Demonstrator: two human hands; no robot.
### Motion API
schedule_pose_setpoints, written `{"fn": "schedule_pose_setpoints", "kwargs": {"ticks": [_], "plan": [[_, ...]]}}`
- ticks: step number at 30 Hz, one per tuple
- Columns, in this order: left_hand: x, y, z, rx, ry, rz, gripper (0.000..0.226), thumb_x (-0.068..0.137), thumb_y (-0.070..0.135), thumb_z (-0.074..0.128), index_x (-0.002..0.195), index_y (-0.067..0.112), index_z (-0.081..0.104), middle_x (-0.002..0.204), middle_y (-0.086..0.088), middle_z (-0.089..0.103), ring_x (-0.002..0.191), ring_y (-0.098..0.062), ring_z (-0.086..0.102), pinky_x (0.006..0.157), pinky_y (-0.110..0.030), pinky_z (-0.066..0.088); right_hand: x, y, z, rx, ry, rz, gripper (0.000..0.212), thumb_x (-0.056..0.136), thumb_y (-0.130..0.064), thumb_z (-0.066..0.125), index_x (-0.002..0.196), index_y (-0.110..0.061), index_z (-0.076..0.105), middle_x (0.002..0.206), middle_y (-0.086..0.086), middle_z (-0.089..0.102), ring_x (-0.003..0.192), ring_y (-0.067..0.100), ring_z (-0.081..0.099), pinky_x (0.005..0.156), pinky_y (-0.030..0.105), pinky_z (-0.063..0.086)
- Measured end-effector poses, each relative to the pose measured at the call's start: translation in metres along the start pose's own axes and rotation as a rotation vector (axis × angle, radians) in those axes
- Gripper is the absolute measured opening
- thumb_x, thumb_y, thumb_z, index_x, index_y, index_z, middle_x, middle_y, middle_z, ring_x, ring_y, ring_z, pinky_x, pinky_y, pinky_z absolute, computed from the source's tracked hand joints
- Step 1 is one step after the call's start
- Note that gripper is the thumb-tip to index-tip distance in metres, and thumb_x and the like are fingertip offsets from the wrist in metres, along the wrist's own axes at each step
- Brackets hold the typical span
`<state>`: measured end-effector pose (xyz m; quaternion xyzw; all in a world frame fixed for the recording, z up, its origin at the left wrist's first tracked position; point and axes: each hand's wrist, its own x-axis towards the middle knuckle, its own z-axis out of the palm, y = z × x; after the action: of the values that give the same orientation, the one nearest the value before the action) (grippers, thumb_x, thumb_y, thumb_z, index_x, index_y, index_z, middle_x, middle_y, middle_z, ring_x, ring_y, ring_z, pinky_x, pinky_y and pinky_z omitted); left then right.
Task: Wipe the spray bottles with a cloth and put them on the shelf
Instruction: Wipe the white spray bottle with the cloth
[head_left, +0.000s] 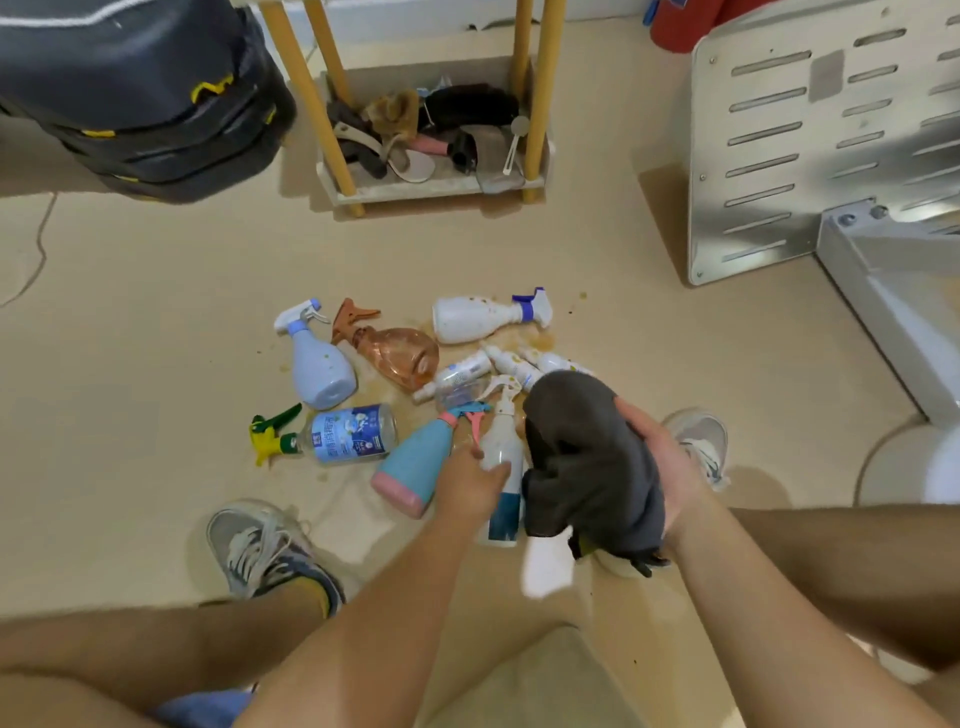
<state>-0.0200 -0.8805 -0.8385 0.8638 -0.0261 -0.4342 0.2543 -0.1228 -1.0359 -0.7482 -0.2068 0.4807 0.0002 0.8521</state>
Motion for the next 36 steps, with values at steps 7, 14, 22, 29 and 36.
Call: {"fn": "schedule_pose_setpoints", "kwargs": {"ticks": [7, 14, 22, 29, 36], "plan": [[0.022, -0.046, 0.053, 0.027, -0.071, -0.090, 0.080, 0.073, 0.050, 0.077, 0.135, 0.011, 0.044, 0.127, -0.009, 0.056, 0.121, -0.031, 0.056, 0.094, -0.032, 0.041, 0.036, 0.014, -0.008, -0.158, 0.108, 0.119, 0.044, 0.096, -0.037, 0.060, 0.122, -0.003, 0.065, 0.116, 0.024, 0.069, 0.099, 0.035, 0.065, 0.094, 0.045, 0.050], [0.042, -0.057, 0.056, 0.029, -0.023, -0.083, 0.071, 0.055, 0.063, 0.080, 0.111, 0.026, 0.058, 0.101, 0.003, 0.067, 0.092, -0.020, 0.067, 0.081, -0.039, 0.056, 0.051, 0.014, -0.017, -0.194, 0.040, 0.090, 0.043, 0.100, -0.030, 0.056, 0.142, -0.036, 0.050, 0.124, 0.012, 0.069, 0.107, 0.037, 0.068, 0.076, 0.046, 0.058], [0.006, 0.008, -0.011, -0.509, -0.171, -0.023, 0.046, 0.071, 0.022, 0.088, 0.111, 0.018, 0.065, 0.095, -0.002, 0.073, 0.086, -0.018, 0.072, 0.073, -0.029, 0.058, 0.046, -0.005, 0.013, -0.255, -0.134, 0.040, 0.048, 0.097, -0.034, 0.057, 0.144, -0.036, 0.048, 0.130, 0.008, 0.066, 0.111, 0.027, 0.066, 0.095, 0.044, 0.054], [-0.051, 0.063, -0.095, -0.312, 0.072, 0.248, 0.039, 0.063, 0.024, 0.069, 0.102, 0.028, 0.068, 0.086, 0.004, 0.075, 0.080, -0.014, 0.073, 0.079, -0.043, 0.061, 0.025, 0.011, 0.093, -1.334, -0.197, -0.677, 0.058, 0.099, -0.052, 0.045, 0.138, -0.074, 0.008, 0.166, -0.009, -0.002, 0.153, 0.020, 0.008, 0.122, 0.045, 0.020], [-0.130, 0.075, -0.148, -0.078, 0.313, 0.360, 0.039, 0.065, 0.044, 0.077, 0.099, 0.036, 0.061, 0.081, 0.014, 0.070, 0.070, 0.000, 0.066, 0.060, -0.024, 0.055, -0.017, -0.008, 0.165, -0.724, -0.240, -0.863, 0.058, 0.101, -0.030, 0.054, 0.148, -0.051, 0.028, 0.143, -0.018, 0.042, 0.128, 0.006, 0.045, 0.102, 0.024, 0.039]]}}
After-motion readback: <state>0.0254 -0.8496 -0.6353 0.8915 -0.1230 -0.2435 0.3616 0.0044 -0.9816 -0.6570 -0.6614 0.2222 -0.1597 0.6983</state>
